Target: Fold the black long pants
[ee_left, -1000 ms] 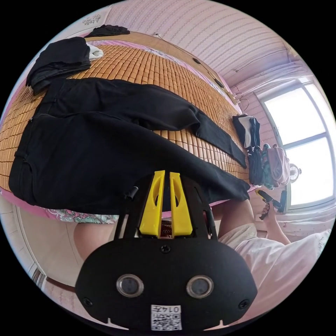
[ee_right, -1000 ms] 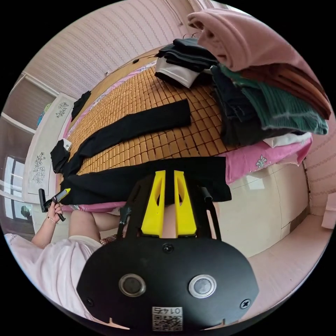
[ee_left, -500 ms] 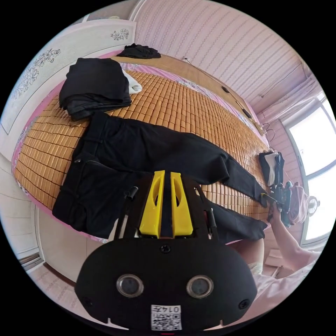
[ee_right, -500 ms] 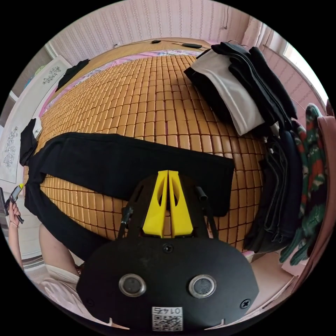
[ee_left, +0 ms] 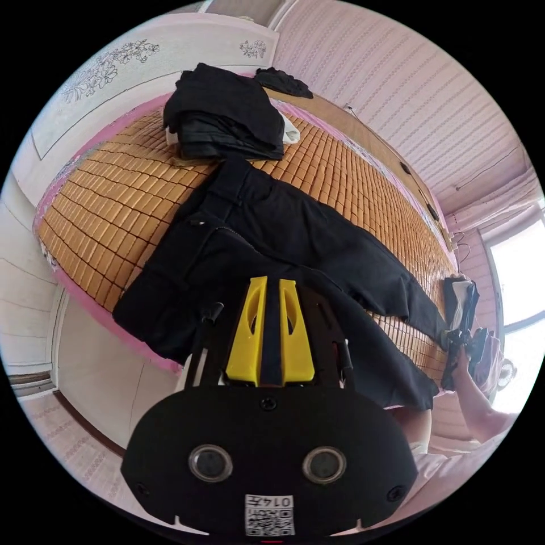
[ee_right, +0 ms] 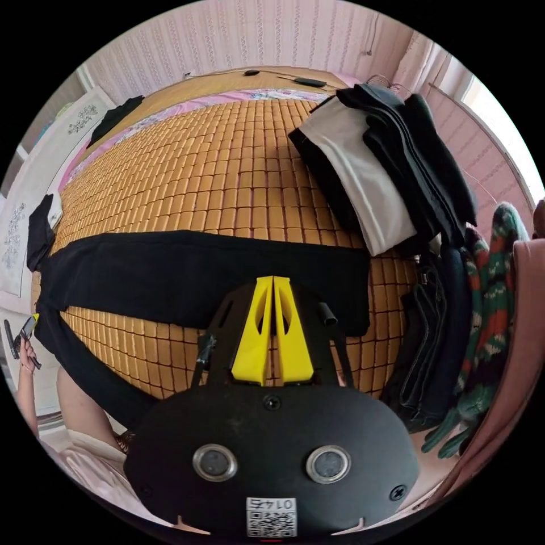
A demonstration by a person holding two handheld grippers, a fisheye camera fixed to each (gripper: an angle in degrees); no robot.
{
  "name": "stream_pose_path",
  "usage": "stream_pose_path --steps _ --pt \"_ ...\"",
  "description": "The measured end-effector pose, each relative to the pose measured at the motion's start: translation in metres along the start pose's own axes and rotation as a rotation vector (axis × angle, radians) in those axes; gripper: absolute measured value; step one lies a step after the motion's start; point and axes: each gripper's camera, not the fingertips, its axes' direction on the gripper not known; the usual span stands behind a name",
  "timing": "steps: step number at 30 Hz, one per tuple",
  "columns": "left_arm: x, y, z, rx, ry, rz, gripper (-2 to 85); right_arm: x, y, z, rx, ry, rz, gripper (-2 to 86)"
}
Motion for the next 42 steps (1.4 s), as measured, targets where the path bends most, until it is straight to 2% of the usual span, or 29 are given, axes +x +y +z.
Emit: stream_pose_path --steps 4,8,11,15,18,20,23,24,26,28,31,33,34,36,38,40,42 --pt "-0.042 0.005 -0.026 0.035 -0.071 0.032 5.1 -0.102 -0.026 -0.001 0.022 -0.054 -0.287 1.5" --pt "-0.064 0.006 -0.033 0.012 -0.183 0.099 6.5 -0.264 -0.059 0.009 0.032 -0.158 -0.634 6.5" --pt "-0.084 0.008 -0.028 -0.001 -0.129 0.068 7.9 -0.389 -0.068 0.019 -0.001 -0.251 -0.842 7.9" --pt "-0.090 0.000 -0.044 0.111 -0.005 0.088 6.5 -0.545 -0.052 0.026 -0.019 -0.315 -1.095 8.5" --pt "-0.086 -0.016 -0.039 0.136 -0.026 0.144 7.6 -0.621 -0.036 0.038 -0.079 -0.335 -1.187 9.0" --pt "-0.092 -0.027 -0.017 0.068 -0.026 0.131 9.6 -0.651 -0.027 0.046 -0.122 -0.336 -1.220 9.2" --pt "-0.113 -0.032 0.022 -0.147 0.055 0.058 10.5 -0.684 -0.014 0.052 -0.125 -0.276 -1.281 9.6" --pt "-0.119 -0.026 0.018 -0.083 0.073 0.077 10.0 -0.694 -0.010 0.055 -0.122 -0.246 -1.301 9.8" --pt "-0.127 -0.018 0.015 -0.071 0.084 0.076 8.2 -0.709 -0.005 0.058 -0.137 -0.232 -1.308 10.3" --pt "-0.130 -0.002 0.008 -0.047 -0.024 0.094 0.2 -0.724 0.001 0.061 -0.149 -0.245 -1.298 10.7" --pt "-0.132 0.016 0.004 -0.032 -0.053 0.118 -0.8 -0.746 0.018 0.070 -0.151 -0.222 -1.327 10.9" --pt "-0.137 0.023 0.003 -0.002 -0.043 0.110 -0.9 -0.757 0.033 0.089 -0.184 -0.099 -1.377 10.8" --pt "-0.143 0.025 0.003 0.006 -0.018 0.082 -0.9 -0.757 0.034 0.088 -0.174 -0.110 -1.376 10.7" --pt "-0.149 0.026 0.002 0.010 0.008 0.062 -1.0 -0.760 0.029 0.087 -0.215 -0.115 -1.349 7.4" --pt "-0.153 0.029 0.001 0.019 0.016 0.055 -1.0 -0.756 0.025 0.080 -0.150 -0.074 -1.326 3.5" --pt "-0.155 0.034 0.000 0.033 0.008 0.057 -1.0 -0.747 0.016 0.072 -0.169 -0.143 -1.290 2.7" --pt "-0.157 0.036 -0.001 0.039 0.004 0.052 -1.0 -0.724 0.002 0.051 -0.118 -0.303 -1.197 2.1"
